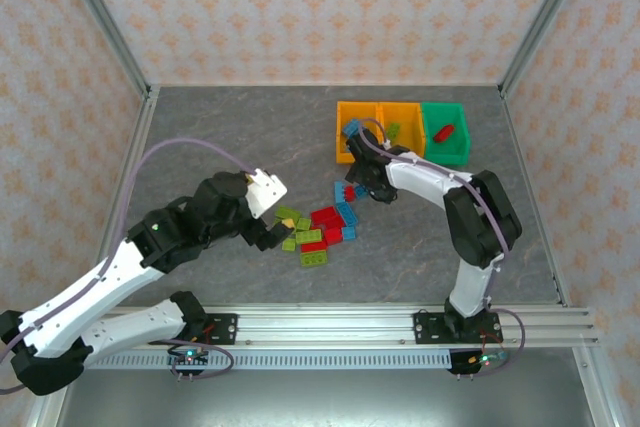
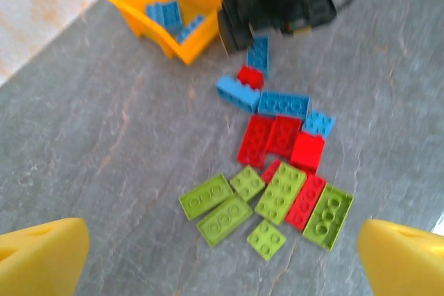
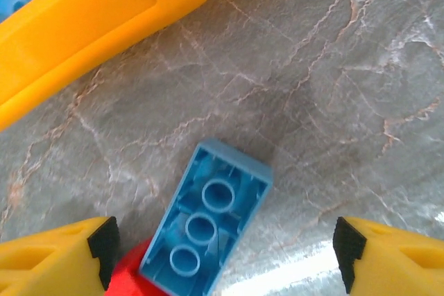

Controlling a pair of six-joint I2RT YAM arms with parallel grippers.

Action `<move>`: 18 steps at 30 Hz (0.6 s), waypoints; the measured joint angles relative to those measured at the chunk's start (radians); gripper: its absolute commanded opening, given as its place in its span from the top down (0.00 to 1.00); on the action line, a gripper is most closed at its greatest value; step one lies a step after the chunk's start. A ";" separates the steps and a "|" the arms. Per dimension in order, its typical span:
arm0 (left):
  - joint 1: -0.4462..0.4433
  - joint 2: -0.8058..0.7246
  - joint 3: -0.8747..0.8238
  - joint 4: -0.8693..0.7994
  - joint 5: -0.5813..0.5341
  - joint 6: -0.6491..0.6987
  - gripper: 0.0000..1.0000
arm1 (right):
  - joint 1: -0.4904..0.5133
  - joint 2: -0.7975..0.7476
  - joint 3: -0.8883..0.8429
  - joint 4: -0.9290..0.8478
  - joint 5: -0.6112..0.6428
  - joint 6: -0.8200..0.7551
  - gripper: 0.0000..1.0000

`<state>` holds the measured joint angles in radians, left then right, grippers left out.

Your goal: Sort the legos into containers by color

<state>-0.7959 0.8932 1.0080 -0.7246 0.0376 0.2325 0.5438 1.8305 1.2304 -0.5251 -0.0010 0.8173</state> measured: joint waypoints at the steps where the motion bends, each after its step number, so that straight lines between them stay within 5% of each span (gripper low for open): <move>1: 0.000 0.009 -0.013 0.000 -0.002 0.010 0.00 | -0.007 0.015 0.002 0.006 -0.010 0.002 0.22; 9: 0.000 0.002 -0.063 0.036 -0.001 0.039 0.00 | -0.014 0.069 -0.014 0.045 -0.032 0.039 0.57; 18: 0.000 -0.042 -0.085 0.067 -0.052 0.039 0.00 | -0.014 -0.169 -0.261 0.067 0.040 0.069 0.76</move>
<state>-0.7959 0.8513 0.9234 -0.6579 -0.0143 0.2718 0.5301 1.6611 0.9695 -0.4580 0.0395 0.8864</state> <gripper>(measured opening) 0.999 0.297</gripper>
